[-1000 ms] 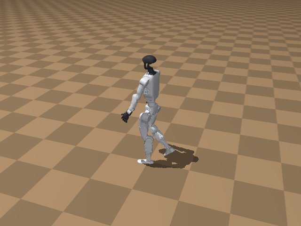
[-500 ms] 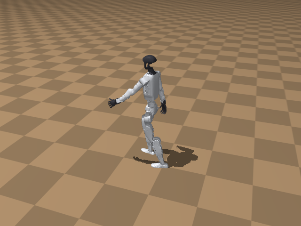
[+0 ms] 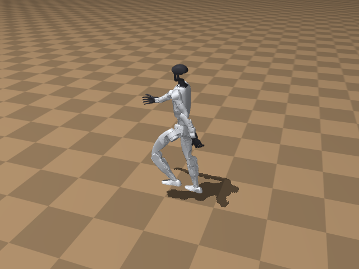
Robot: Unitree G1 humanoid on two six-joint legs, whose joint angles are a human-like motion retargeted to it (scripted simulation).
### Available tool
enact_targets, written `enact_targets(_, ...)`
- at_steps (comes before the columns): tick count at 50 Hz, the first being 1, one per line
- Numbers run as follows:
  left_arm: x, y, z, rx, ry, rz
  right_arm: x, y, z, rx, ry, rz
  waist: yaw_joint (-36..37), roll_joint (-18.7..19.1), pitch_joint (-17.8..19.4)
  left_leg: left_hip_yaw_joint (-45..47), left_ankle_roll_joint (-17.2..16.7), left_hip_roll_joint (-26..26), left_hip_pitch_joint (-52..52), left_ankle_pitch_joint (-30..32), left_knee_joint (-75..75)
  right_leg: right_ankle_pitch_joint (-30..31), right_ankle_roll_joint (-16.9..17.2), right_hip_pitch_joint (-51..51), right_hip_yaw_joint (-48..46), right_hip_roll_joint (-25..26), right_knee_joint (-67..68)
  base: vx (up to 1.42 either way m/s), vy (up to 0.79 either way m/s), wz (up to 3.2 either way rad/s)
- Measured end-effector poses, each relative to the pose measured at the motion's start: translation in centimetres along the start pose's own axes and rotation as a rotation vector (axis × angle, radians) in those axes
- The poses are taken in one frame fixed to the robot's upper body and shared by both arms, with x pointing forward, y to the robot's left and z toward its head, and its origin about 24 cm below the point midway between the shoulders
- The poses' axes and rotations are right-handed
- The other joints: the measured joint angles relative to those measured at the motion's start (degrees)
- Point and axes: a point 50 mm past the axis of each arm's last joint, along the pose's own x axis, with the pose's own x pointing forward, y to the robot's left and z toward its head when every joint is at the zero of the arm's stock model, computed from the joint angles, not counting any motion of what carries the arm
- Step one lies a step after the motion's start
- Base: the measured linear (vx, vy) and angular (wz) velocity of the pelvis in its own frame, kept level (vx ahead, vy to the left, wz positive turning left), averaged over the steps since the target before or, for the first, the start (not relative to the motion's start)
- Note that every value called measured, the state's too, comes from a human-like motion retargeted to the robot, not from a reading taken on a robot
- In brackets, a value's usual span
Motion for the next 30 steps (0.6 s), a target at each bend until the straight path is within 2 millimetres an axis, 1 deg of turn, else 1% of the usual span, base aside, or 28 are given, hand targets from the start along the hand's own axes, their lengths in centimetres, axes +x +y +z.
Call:
enact_targets(2, 0.2, 0.5, 2.6, -0.015, -0.064, 0.029, -0.3, 0.3, -0.9, -0.047, 0.035, 0.027, 1.1, 0.0, 0.0, 3.6, -1.1, -0.4, 6.8, 2.8, -18.7, -0.6, 0.6, 0.3, 1.1, 0.2, 1.4, 0.48, 0.07, -0.58)
enact_targets(3, 0.2, 0.8, 4.4, -0.025, -0.112, 0.055, -0.5, 0.3, -1.6, -0.07, 0.059, 0.038, 2.1, 0.3, 0.6, 6.0, -2.1, -1.0, 12.2, 4.8, -30.3, -1.0, 1.0, 1.1, 2.0, 0.5, 2.1, 0.54, 0.09, -0.93)
enact_targets(5, -0.1, 1.6, 8.8, -0.041, -0.247, 0.134, -1.2, 0.2, -3.3, -0.086, 0.098, 0.047, 4.4, 2.7, 3.3, 10.1, -4.3, -2.5, 26.0, 10.7, -55.7, -1.9, 1.8, 5.5, 3.9, 2.6, 2.9, 0.6, 0.13, -1.1)
enact_targets(7, -1.0, 2.0, 13.6, -0.04, -0.407, 0.218, -2.3, -0.4, -5.7, -0.07, 0.132, 0.033, 4.3, 6.3, 4.9, 11.2, -4.8, -2.8, 35.6, 19.2, -72.0, -3.0, 1.8, 9.9, 4.7, 5.8, 3.7, 0.6, 0.18, -0.54)
enact_targets(8, -1.6, 2.1, 15.8, -0.034, -0.475, 0.245, -3.2, -1.0, -7.4, -0.076, 0.167, 0.025, 3.3, 7.5, 4.7, 10.6, -5.0, -2.9, 38.1, 23.3, -76.4, -3.3, 1.5, 10.9, 4.6, 6.9, 4.7, 0.55, 0.19, 0.13)
enact_targets(10, -2.9, 1.9, 20.0, -0.04, -0.577, 0.257, -5.7, -3.0, -11.7, -0.162, 0.313, 0.017, 0.3, 9.3, 4.0, 8.4, -7.5, -2.3, 40.7, 27.5, -78.9, -2.9, 0.4, 11.4, 3.7, 8.9, 8.6, 0.51, 0.19, 0.7)
enact_targets(12, -4.8, 1.5, 24.7, 0.064, -0.656, 0.261, -9.2, -5.7, -16.0, -0.203, 0.479, -0.006, -3.6, 11.0, 3.1, 5.6, -10.1, -1.0, 42.2, 27.6, -78.9, -0.8, -1.4, 7.4, 1.2, 10.9, 20.1, 0.46, 0.18, 1.13)
enact_targets(13, -6.1, 1.2, 27.1, 0.138, -0.697, 0.268, -11.3, -7.2, -18.1, -0.204, 0.565, -0.028, -5.2, 11.8, 2.2, 4.3, -10.8, -0.3, 42.4, 27.3, -78.9, 0.3, -2.5, 2.8, -0.4, 11.8, 29.4, 0.41, 0.15, 1.07)
enact_targets(15, -9.6, 0.5, 32.3, 0.265, -0.804, 0.306, -15.9, -10.6, -21.4, -0.183, 0.742, -0.119, -8.0, 12.4, 0.6, 2.5, -11.9, 0.4, 42.0, 26.5, -78.9, 1.1, -4.3, -9.1, -3.0, 12.2, 50.2, 0.39, 0.11, 0.9)
enact_targets(17, -14.4, -0.4, 37.4, 0.342, -0.942, 0.36, -20.9, -14.3, -23.6, -0.135, 0.915, -0.267, -10.6, 12.9, 0.6, 0.8, -13.0, 0.7, 42.8, 25.6, -78.9, -1.7, -6.0, -18.5, -5.0, 11.7, 67.7, 0.42, 0.08, 0.87)
enact_targets(19, -19.6, -1.9, 41.6, 0.403, -1.084, 0.396, -26.0, -17.6, -24.8, -0.084, 1.058, -0.414, -13.4, 13.6, 1.1, -1.1, -13.5, 0.9, 44.3, 25.0, -78.9, -5.7, -7.9, -25.8, -6.9, 10.5, 81.5, 0.42, 0.08, 0.93)
enact_targets(21, -24.8, -3.7, 44.6, 0.459, -1.223, 0.419, -30.6, -20.3, -25.2, -0.048, 1.164, -0.526, -16.0, 14.5, 1.4, -3.0, -13.5, 1.0, 45.4, 24.5, -78.9, -8.6, -9.3, -31.9, -8.4, 9.2, 91.5, 0.42, 0.07, 0.88)
enact_targets(23, -29.5, -5.5, 46.5, 0.503, -1.353, 0.438, -34.6, -22.2, -25.1, -0.036, 1.238, -0.593, -18.1, 15.4, 1.6, -4.7, -13.1, 1.3, 46.8, 23.9, -78.9, -10.7, -10.4, -36.5, -9.5, 8.4, 97.5, 0.42, 0.05, 0.76)
enact_targets(25, -33.6, -7.3, 47.7, 0.534, -1.469, 0.451, -37.8, -23.4, -24.8, -0.038, 1.29, -0.615, -19.8, 16.0, 1.8, -6.1, -12.4, 1.5, 48.2, 23.1, -78.9, -12.6, -11.3, -39.7, -10.3, 7.5, 99.9, 0.43, 0.03, 0.63)
enact_targets(26, -35.3, -8.0, 48.0, 0.546, -1.515, 0.456, -39.0, -23.8, -24.7, -0.043, 1.314, -0.61, -20.3, 16.2, 1.9, -6.7, -12.1, 1.6, 49.0, 22.6, -78.9, -13.6, -11.8, -40.7, -10.7, 6.9, 99.7, 0.44, 0.01, 0.54)
enact_targets(28, -38.1, -9.4, 48.4, 0.567, -1.589, 0.457, -41.1, -24.1, -24.5, -0.055, 1.364, -0.591, -21.3, 16.4, 1.8, -7.6, -11.6, 1.6, 50.3, 21.8, -78.9, -15.2, -12.5, -42.1, -11.3, 5.6, 97.5, 0.43, -0.01, 0.45)
enact_targets(30, -39.9, -10.5, 48.5, 0.587, -1.636, 0.448, -42.6, -24.2, -24.4, -0.061, 1.41, -0.563, -21.9, 16.5, 1.5, -8.3, -11.5, 1.6, 51.4, 21.1, -78.9, -16.2, -12.9, -42.5, -12.0, 4.4, 92.5, 0.43, -0.03, 0.38)
